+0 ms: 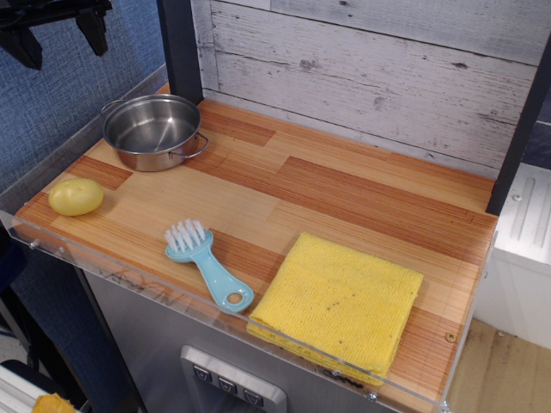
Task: Place the yellow cloth on the top left corner
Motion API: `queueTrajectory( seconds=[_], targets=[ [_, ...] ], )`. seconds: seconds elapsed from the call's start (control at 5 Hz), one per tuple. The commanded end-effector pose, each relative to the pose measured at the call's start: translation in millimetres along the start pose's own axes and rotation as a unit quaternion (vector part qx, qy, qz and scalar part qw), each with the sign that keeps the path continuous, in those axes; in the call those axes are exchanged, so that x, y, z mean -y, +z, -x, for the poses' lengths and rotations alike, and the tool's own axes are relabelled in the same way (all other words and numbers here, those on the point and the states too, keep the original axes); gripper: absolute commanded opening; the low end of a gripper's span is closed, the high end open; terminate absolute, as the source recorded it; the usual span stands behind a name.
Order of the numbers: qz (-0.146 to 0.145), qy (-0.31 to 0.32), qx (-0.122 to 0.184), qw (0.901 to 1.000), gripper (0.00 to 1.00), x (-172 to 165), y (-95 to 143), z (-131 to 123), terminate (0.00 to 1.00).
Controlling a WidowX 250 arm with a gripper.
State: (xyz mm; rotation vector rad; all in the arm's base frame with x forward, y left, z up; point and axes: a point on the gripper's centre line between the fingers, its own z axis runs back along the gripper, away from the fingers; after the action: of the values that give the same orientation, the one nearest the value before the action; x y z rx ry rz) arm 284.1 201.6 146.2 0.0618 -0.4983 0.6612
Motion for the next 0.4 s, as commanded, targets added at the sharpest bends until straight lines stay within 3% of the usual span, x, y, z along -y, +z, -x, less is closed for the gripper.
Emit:
queueTrajectory(
  seconds=[0.0, 0.2],
  targets=[
    [0.0, 0.0, 0.0, 1.0, 1.0, 0, 0, 0, 0.0],
    [0.021, -0.032, -0.003, 0.9993, 1.0, 10, 15, 30, 0.0]
  ],
)
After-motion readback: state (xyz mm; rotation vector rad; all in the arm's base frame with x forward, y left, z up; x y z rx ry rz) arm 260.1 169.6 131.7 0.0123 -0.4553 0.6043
